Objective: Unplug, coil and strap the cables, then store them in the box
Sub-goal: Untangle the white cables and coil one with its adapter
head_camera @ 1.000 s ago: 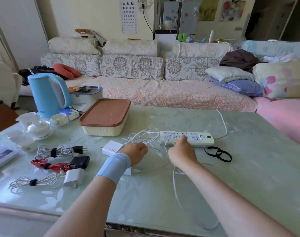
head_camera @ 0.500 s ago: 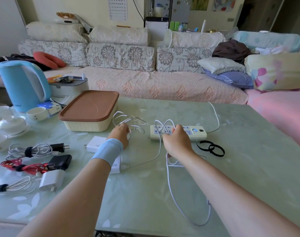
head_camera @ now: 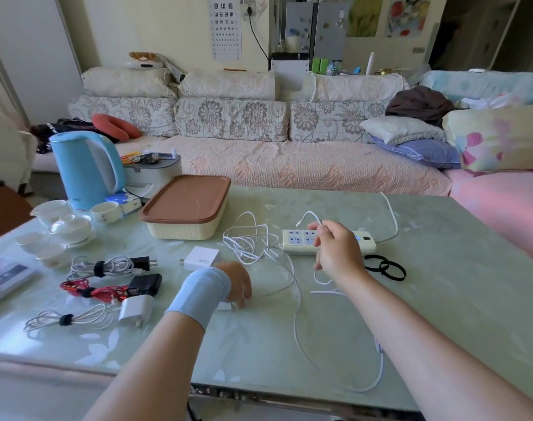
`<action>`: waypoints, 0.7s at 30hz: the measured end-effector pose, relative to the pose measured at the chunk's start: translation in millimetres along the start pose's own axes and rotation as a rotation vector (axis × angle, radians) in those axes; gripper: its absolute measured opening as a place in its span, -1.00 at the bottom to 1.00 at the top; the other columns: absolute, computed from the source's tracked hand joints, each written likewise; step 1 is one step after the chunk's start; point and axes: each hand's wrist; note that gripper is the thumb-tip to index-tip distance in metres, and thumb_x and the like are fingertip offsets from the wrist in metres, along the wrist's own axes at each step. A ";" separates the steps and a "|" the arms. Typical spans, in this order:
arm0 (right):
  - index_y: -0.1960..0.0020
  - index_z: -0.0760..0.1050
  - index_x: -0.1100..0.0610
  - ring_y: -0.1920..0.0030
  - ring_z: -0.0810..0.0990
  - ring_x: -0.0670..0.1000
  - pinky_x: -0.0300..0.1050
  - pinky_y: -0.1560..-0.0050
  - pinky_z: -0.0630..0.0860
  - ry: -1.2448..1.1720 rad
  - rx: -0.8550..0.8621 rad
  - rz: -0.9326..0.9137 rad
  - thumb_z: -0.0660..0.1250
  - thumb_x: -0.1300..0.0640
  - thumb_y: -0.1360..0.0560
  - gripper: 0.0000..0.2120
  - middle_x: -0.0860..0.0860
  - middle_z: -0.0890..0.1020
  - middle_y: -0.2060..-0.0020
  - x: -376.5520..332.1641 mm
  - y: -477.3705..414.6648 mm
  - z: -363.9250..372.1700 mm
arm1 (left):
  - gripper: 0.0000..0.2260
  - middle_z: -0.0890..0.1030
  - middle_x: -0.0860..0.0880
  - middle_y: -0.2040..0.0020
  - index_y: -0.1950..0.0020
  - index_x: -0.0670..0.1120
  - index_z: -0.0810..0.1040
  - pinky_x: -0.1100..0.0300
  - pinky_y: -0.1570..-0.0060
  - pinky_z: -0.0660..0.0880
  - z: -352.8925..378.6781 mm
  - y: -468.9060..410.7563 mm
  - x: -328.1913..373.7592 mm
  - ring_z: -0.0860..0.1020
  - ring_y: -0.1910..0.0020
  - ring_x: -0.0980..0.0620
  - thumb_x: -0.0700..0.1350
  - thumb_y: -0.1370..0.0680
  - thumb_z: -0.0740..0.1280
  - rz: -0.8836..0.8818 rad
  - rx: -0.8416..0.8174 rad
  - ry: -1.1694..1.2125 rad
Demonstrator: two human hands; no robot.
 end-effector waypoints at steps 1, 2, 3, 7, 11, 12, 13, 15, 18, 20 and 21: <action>0.08 0.56 -0.03 0.43 0.44 -0.03 -0.20 0.45 0.41 -0.032 -0.013 -0.040 0.11 0.21 -0.64 -0.70 -0.05 0.47 0.35 -1.4 3.7 -3.0 | -0.73 0.61 0.09 -0.16 -0.16 0.08 0.63 0.22 -0.17 0.47 0.8 1.9 -0.3 0.56 -0.14 0.02 -0.05 -0.46 0.45 -0.016 0.001 -0.005; 0.08 0.57 -0.06 0.46 0.41 -0.11 -0.18 0.38 0.38 -0.052 -0.029 -0.074 0.12 0.23 -0.64 -0.69 -0.05 0.47 0.36 -1.1 6.7 -5.1 | -0.76 0.62 0.09 -0.11 -0.12 0.09 0.65 0.23 -0.13 0.47 1.6 4.9 -0.9 0.57 -0.11 0.01 -0.04 -0.46 0.44 -0.024 0.004 0.006; 0.07 0.58 -0.06 0.48 0.39 -0.16 -0.17 0.32 0.35 -0.060 -0.051 -0.094 0.13 0.24 -0.63 -0.69 -0.04 0.48 0.38 -1.0 10.0 -7.4 | -0.80 0.63 0.08 -0.05 -0.08 0.09 0.66 0.24 -0.10 0.47 2.4 7.2 -2.5 0.56 -0.06 0.02 -0.02 -0.46 0.43 -0.027 0.004 0.037; 0.00 0.57 0.03 0.53 0.40 -0.12 -0.19 0.39 0.32 -0.110 -0.120 -0.069 0.13 0.25 -0.65 -0.74 0.01 0.56 0.38 -4.8 21.2 -13.8 | -0.87 0.61 0.02 0.05 0.03 0.07 0.67 0.18 0.00 0.55 0.0 20.1 -9.0 0.57 0.07 -0.03 0.03 -0.48 0.38 -0.014 -0.052 0.236; 0.02 0.49 0.07 0.44 0.60 0.04 -0.24 0.44 0.40 -0.190 -0.211 -0.031 0.09 0.29 -0.65 -0.76 0.06 0.67 0.29 -14.8 25.9 -14.0 | -0.91 0.65 -0.09 0.15 0.15 -0.06 0.65 -0.03 -0.10 0.58 -8.7 36.4 -1.5 0.61 0.10 -0.08 -0.17 -0.51 0.36 0.042 -0.121 0.811; 0.04 0.50 0.09 0.36 0.61 0.02 -0.25 0.33 0.46 -0.187 -0.229 -0.043 0.11 0.31 -0.64 -0.75 0.06 0.68 0.27 -14.7 25.4 -12.7 | -0.87 0.63 -0.11 0.22 0.16 -0.12 0.62 -0.04 -0.05 0.59 -11.1 39.5 -0.1 0.60 0.18 -0.07 -0.24 -0.54 0.31 0.072 -0.138 0.963; 0.07 0.52 0.10 0.32 0.60 -0.01 -0.24 0.21 0.50 -0.181 -0.250 -0.058 0.13 0.35 -0.63 -0.74 0.05 0.68 0.26 -13.8 24.2 -11.5 | -0.83 0.59 -0.12 0.27 0.15 -0.16 0.58 -0.01 0.04 0.59 -13.1 41.9 0.4 0.58 0.24 -0.08 -0.28 -0.58 0.24 0.102 -0.160 1.095; 0.14 0.55 0.10 0.39 0.49 -0.09 -0.17 0.19 0.47 -0.176 -0.281 -0.068 0.15 0.37 -0.60 -0.70 0.00 0.60 0.34 -12.8 21.9 -12.1 | -0.80 0.51 -0.12 0.32 0.12 -0.20 0.51 0.03 0.17 0.57 -16.9 45.7 0.6 0.56 0.28 -0.11 -0.29 -0.63 0.13 0.155 -0.179 1.296; 0.29 0.55 0.04 0.47 0.26 -0.09 -0.14 0.34 0.28 -0.182 -0.214 -0.072 0.22 0.21 -0.46 -0.78 0.00 0.36 0.45 -18.3 19.1 -21.3 | -0.82 0.45 -0.09 0.38 0.15 -0.17 0.47 0.05 0.22 0.54 -25.3 45.9 -3.8 0.55 0.33 -0.10 -0.23 -0.62 0.14 0.115 -0.051 1.486; 0.43 0.47 0.07 0.41 0.26 -0.02 -0.11 0.32 0.18 -0.192 -0.160 -0.090 0.17 0.15 -0.31 -0.82 0.04 0.35 0.46 -23.1 17.4 -31.4 | -0.80 0.43 -0.07 0.41 0.22 -0.15 0.47 0.08 0.28 0.53 -33.0 42.8 -9.3 0.53 0.41 -0.08 -0.22 -0.59 0.17 -0.006 0.072 1.623; 0.47 0.40 0.09 0.39 0.26 0.01 -0.08 0.29 0.16 -0.167 -0.150 -0.110 0.14 0.13 -0.28 -0.82 0.06 0.34 0.46 -24.9 16.6 -36.3 | -0.78 0.43 -0.06 0.42 0.25 -0.15 0.46 0.11 0.30 0.51 -36.6 41.2 -12.4 0.52 0.44 -0.08 -0.22 -0.59 0.16 -0.054 0.110 1.688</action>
Point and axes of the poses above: each hand's wrist, its own y-axis away from the middle knuckle, its own z-axis out of the palm, x = y × z
